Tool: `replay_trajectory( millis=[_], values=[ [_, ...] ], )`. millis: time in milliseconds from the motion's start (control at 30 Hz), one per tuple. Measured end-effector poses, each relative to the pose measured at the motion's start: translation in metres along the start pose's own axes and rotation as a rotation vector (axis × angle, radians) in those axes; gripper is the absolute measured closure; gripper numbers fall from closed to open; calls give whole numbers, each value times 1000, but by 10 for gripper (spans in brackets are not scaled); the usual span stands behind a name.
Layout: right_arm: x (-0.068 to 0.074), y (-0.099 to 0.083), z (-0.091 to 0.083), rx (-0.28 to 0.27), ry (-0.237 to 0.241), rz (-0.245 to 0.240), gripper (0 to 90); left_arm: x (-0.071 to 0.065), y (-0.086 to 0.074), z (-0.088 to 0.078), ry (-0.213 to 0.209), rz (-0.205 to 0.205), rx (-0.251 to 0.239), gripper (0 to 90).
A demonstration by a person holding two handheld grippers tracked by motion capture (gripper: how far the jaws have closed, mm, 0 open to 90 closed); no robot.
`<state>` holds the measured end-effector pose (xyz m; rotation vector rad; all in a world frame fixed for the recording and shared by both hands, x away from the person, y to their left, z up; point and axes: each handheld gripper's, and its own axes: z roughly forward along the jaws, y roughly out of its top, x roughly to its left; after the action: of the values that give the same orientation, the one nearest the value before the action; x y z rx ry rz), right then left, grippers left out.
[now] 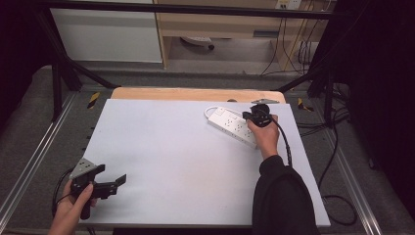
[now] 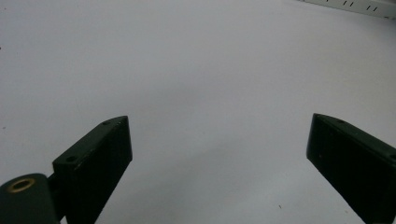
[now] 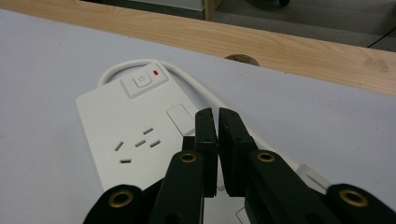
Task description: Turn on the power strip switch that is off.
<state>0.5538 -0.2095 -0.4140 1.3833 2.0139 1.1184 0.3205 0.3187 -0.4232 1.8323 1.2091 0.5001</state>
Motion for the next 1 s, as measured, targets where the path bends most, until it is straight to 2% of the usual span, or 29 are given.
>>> replay_trajectory(
  millis=[667,833,900,1000],
  values=[
    [-4,4,-15,-13,2,8,677,0,0,1,7,1,10,68],
    [-4,6,-19,-14,-6,20,547,0,0,1,6,-2,13,68],
    [-4,6,-21,-23,17,47,481,0,0,1,6,-2,13,67],
    [-2,8,-23,-15,12,47,382,0,-1,2,7,-1,16,67]
  ],
)
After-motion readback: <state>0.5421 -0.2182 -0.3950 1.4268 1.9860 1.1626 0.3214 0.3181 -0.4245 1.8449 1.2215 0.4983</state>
